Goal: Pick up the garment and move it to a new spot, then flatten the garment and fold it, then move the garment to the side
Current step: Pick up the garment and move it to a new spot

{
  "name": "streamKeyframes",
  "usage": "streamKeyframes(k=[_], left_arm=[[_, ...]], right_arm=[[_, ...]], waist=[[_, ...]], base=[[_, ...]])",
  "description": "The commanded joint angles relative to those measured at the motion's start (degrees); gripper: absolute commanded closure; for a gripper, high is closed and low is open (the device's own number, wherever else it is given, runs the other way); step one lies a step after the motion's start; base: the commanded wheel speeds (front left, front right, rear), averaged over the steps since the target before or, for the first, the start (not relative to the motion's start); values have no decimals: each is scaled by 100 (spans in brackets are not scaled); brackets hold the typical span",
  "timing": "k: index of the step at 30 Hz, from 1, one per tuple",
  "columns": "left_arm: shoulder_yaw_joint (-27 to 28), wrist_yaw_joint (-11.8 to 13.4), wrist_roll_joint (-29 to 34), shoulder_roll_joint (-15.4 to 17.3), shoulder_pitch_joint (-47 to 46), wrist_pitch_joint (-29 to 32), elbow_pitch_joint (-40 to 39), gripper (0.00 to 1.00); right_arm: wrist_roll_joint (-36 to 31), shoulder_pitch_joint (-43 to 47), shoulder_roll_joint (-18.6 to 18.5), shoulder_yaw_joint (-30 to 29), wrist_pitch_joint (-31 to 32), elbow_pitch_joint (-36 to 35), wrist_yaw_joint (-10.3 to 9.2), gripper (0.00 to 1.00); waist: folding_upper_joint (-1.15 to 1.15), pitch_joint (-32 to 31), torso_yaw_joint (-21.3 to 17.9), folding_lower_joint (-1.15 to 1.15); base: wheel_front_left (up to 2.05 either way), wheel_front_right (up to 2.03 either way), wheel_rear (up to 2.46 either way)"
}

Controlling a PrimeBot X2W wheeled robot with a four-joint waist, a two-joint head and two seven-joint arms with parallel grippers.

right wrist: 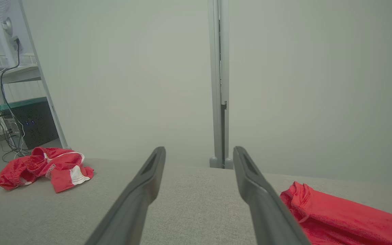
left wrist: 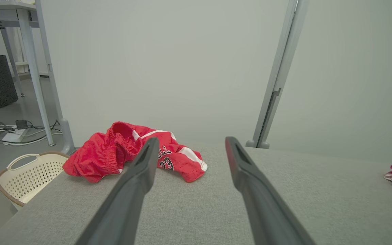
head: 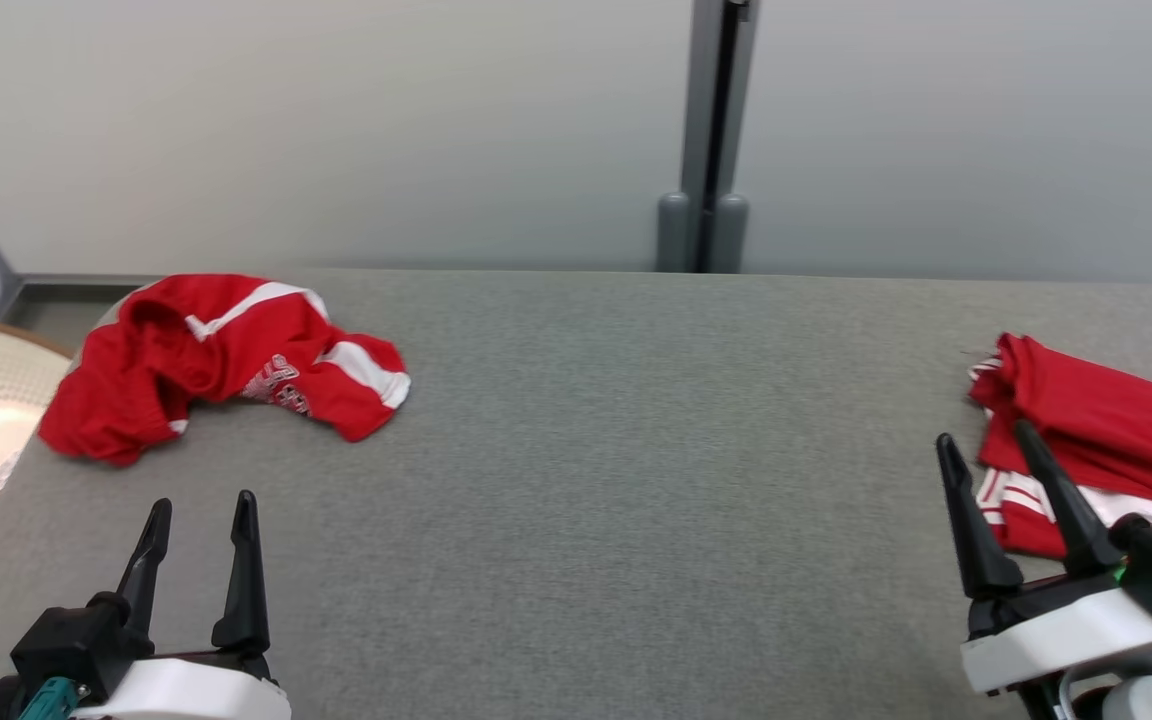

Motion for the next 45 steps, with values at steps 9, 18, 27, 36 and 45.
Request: streamKeyframes(k=[9, 18, 27, 36, 45], left_arm=[[116, 152, -107, 103, -21, 231, 49, 0], [212, 391, -184, 122, -63, 517, 247, 0], [191, 281, -278, 272, -524, 859, 163, 0], [211, -67, -607, 624, -1855, 1843, 408, 0], [518, -766, -1415, 1115, -3711, 2911, 1910, 0]], right_arm=[[-53, -226, 166, 295, -99, 357, 0, 0], [-215, -371, 269, 422, -54, 615, 0, 0], [-262, -535, 200, 453, 2, 576, -1, 0], [-397, -896, -56, 316, 95, 145, 0, 0], [-528, -1466, -198, 346, 36, -469, -1, 0]], waist=[[0, 126, 1239, 0], [0, 257, 1936, 0], [0, 581, 1850, 0], [0, 1441, 1344, 0], [0, 2461, 387, 0]], base=[[0, 0, 0], [0, 0, 0], [0, 0, 0], [0, 0, 0], [0, 0, 0]])
